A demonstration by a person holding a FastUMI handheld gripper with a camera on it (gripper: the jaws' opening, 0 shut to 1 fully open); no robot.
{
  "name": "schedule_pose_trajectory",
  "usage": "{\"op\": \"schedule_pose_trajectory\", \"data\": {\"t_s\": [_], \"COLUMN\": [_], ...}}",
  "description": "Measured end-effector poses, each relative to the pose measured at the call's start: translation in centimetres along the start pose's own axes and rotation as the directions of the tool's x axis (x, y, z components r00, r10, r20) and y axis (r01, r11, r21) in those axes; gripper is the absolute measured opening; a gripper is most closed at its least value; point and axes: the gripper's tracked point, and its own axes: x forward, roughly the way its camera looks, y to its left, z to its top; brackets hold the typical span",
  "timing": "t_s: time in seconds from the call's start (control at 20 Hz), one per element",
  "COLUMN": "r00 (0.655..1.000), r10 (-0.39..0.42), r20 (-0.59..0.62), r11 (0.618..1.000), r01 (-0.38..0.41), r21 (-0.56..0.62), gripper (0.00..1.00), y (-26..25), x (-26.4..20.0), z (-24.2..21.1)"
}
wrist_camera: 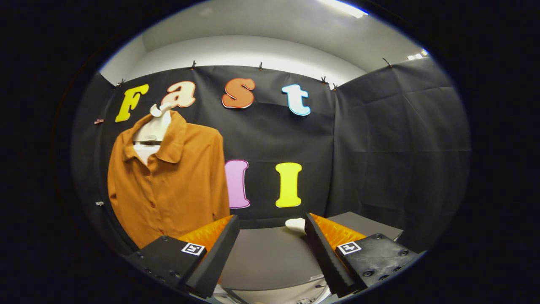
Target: Iron the clothes twice with a garment steamer, once on the left side and once on the right side.
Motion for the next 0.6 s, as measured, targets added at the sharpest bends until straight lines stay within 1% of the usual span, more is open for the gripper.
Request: {"op": "schedule_pose_trajectory", "data": {"t_s": [0.15,0.25,0.4,0.6], "r00": [0.996,0.991,0.976,0.939], "r10": [-0.042,-0.044,-0.010,0.029], "r20": [-0.084,-0.129,-0.219,-0.341], "r11": [0.999,0.999,0.999,0.996], "r01": [0.043,0.046,0.019,0.000], "r21": [0.003,0.013,0.040,0.085], "gripper": [0.98,0.98,0.98,0.99], "y": [-3.9,-5.6,-6.9,-8.3], "x": [3.3,5.3,8.0,11.6], "z": [-2.0,-3.2,-6.1,-9.4]}}
